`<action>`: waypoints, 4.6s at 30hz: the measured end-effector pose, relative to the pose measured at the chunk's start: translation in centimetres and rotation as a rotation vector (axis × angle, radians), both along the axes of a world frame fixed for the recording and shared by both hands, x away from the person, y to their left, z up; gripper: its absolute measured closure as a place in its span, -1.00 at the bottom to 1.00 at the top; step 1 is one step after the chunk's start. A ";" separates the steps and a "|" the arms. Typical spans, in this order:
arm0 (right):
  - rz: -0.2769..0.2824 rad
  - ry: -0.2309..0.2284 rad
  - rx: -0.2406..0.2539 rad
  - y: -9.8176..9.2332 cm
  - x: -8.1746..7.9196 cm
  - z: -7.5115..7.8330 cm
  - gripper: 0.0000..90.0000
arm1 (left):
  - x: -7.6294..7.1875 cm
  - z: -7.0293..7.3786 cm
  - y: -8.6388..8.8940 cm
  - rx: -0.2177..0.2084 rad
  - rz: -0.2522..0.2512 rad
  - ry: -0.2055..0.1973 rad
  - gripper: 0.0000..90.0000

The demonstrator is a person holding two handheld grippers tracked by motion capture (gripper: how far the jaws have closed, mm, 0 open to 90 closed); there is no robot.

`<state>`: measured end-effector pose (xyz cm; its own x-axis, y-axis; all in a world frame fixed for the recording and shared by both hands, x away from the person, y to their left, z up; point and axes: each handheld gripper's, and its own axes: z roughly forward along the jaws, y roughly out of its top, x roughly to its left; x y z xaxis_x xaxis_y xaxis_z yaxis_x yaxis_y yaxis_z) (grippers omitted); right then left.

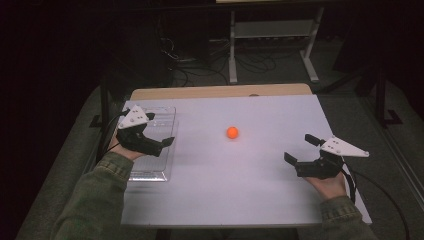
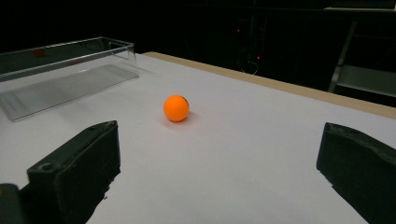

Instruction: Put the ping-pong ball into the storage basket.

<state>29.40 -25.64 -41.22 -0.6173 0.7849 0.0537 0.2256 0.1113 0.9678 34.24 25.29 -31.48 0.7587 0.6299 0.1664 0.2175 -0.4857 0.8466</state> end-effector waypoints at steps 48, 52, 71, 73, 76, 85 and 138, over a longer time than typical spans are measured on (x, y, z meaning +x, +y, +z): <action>0.009 0.002 0.005 0.0 0.0 0.0 -1.00 | 4.7 1.7 -5.2 0.115 -0.114 0.064 -1.00; 0.009 0.003 0.006 -0.1 -0.1 0.0 -1.00 | 5.2 1.6 -6.0 0.128 -0.131 0.073 -1.00; 0.009 0.008 0.004 0.0 -0.1 -0.1 -1.00 | 7.1 2.1 -7.9 0.197 -0.158 0.088 -1.00; 0.010 0.008 0.004 0.0 -0.1 -0.1 -1.00 | 7.4 2.0 -8.0 0.199 -0.158 0.097 -1.00; 0.008 0.006 0.004 0.0 -0.1 0.0 -1.00 | 7.9 1.9 -8.0 0.212 -0.156 0.106 -1.00; 0.007 0.007 0.006 -0.1 -0.1 -0.1 -1.00 | 8.9 1.2 -8.4 0.234 -0.158 0.120 -1.00; 0.021 0.027 0.010 0.1 -0.2 -0.2 -1.00 | 11.3 -1.2 -13.9 0.390 -0.284 0.176 -1.00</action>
<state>29.20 -25.56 -41.41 -0.6316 0.7714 0.0780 0.2495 0.1069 0.9625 45.59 11.44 -32.63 0.9286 0.3112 0.2023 0.1539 -0.8188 0.5531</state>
